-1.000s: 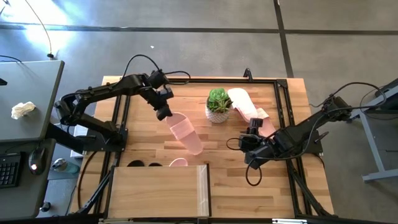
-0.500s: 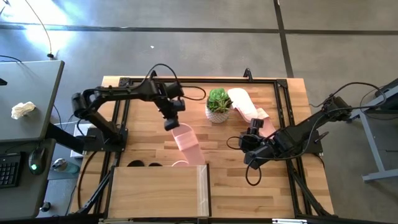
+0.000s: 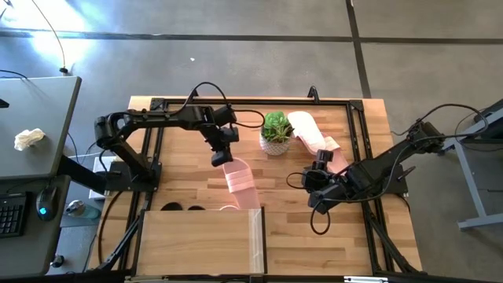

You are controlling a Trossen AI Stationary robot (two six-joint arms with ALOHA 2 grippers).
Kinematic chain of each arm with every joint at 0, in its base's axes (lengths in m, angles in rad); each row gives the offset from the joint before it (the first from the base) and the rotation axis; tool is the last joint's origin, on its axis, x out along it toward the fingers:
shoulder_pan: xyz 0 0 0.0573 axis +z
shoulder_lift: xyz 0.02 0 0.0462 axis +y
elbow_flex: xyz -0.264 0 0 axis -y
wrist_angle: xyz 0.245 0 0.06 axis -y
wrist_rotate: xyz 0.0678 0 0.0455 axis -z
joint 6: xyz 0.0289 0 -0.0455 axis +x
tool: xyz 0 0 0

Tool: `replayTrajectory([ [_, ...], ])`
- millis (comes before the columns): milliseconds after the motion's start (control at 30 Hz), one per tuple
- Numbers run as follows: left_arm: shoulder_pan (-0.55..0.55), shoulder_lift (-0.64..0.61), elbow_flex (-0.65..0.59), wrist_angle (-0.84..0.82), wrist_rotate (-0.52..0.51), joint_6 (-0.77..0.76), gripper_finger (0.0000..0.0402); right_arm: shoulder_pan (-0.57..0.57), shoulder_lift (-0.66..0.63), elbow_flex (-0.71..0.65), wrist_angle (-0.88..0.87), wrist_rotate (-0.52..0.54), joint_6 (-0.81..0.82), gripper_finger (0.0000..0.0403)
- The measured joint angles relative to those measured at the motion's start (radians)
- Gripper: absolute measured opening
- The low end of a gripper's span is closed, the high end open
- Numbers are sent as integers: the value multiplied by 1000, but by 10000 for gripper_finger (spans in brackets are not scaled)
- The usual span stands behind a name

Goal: Pick and place slides into the shelf
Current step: Put the pink slide under the shelf

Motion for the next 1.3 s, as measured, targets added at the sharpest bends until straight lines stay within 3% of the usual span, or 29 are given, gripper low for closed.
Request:
replayTrajectory([
  [467,-5,0,64,2,117,-1,7,0,0,0,13,0,27,161],
  [867,-9,0,130,-149,164,50,5,0,1,0,31,-5,27,161],
  [1100,-99,0,130,-113,152,32,5,0,1,0,44,-5,27,161],
  [1300,-158,36,131,-48,76,-29,4,0,1,0,46,-5,42,161],
])
